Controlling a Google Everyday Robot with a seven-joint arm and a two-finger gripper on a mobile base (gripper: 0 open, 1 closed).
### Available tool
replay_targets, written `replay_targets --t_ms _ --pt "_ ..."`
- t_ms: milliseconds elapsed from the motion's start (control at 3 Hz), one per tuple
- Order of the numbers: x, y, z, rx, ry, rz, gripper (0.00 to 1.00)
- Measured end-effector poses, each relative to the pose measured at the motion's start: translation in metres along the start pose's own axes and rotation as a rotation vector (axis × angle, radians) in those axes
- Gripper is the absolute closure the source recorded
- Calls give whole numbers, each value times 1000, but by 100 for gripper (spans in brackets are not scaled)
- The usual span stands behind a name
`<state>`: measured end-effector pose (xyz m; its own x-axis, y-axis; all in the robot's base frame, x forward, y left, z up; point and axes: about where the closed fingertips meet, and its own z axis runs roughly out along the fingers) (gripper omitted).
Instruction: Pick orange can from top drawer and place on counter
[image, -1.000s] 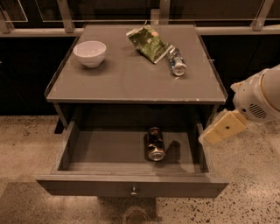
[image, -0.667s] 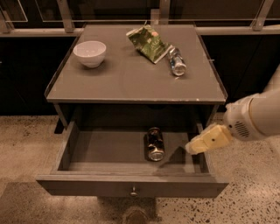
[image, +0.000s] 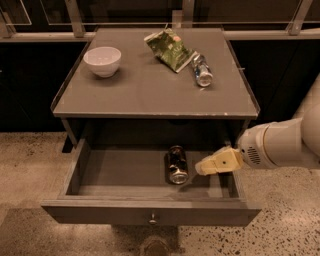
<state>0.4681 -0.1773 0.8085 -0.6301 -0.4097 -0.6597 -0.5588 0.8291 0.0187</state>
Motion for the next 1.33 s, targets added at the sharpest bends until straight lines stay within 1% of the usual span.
replay_targets --t_ms 333,667,1000,1333 --pt "4 0 -4 19 -23 20 0" --pt "16 7 21 -40 -27 104 0" --pt "25 26 54 -111 -25 157 0" --pt "26 42 79 -158 -39 179 0"
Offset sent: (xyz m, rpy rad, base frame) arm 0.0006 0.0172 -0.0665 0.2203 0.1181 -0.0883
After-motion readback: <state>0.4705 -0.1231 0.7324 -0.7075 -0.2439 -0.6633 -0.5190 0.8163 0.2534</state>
